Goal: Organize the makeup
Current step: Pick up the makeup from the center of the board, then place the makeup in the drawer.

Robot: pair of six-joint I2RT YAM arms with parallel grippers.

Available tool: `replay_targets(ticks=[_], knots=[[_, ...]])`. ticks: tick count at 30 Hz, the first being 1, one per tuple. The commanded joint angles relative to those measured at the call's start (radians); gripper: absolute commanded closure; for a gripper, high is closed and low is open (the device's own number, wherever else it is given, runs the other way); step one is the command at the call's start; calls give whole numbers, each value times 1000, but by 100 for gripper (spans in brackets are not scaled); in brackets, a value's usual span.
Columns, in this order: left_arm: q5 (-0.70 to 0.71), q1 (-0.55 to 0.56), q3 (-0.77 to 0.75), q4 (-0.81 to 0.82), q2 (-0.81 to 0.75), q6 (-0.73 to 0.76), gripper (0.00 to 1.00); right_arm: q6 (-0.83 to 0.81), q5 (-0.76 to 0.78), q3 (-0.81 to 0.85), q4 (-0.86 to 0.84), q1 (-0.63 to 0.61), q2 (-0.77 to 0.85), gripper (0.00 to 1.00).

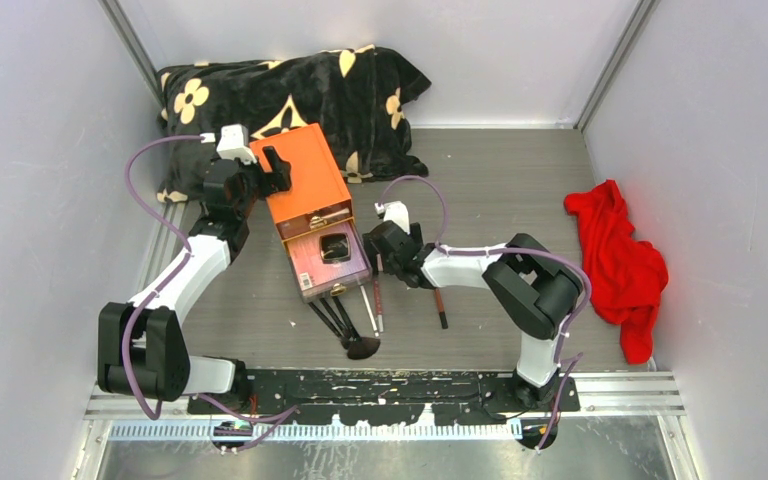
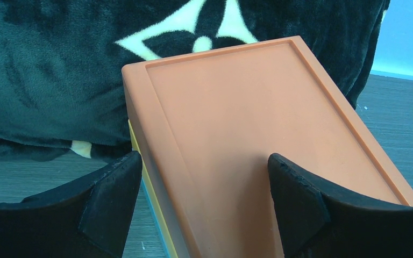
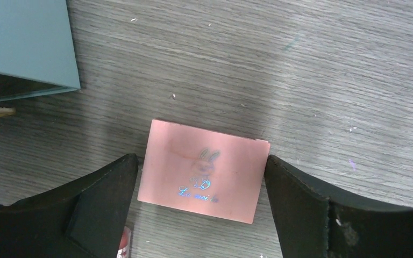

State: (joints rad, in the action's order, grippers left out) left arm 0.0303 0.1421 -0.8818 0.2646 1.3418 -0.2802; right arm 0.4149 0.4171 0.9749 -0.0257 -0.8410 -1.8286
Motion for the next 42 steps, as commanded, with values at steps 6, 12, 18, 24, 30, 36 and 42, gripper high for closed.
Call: replay_targets(ticks=[6, 12, 18, 24, 30, 36, 42], knots=[[5, 7, 63, -240, 36, 70, 15, 73, 92, -37, 107, -7, -5, 91], [3, 7, 60, -246, 26, 70, 15, 67, 180, -57, 166, -6, 75, 99], [5, 6, 56, -252, 16, 68, 15, -13, 201, -14, 267, -1, 277, 99], [5, 7, 51, -252, 21, 66, 15, -150, 81, 247, 511, -1, 337, 99], [11, 7, 39, -257, 22, 68, 15, -180, -84, 495, 588, -35, 334, 99], [13, 7, 44, -258, 18, 66, 15, -186, -90, 616, 612, -134, 259, 99], [10, 7, 47, -257, 8, 63, 15, -151, -87, 664, 599, -236, 184, 99]])
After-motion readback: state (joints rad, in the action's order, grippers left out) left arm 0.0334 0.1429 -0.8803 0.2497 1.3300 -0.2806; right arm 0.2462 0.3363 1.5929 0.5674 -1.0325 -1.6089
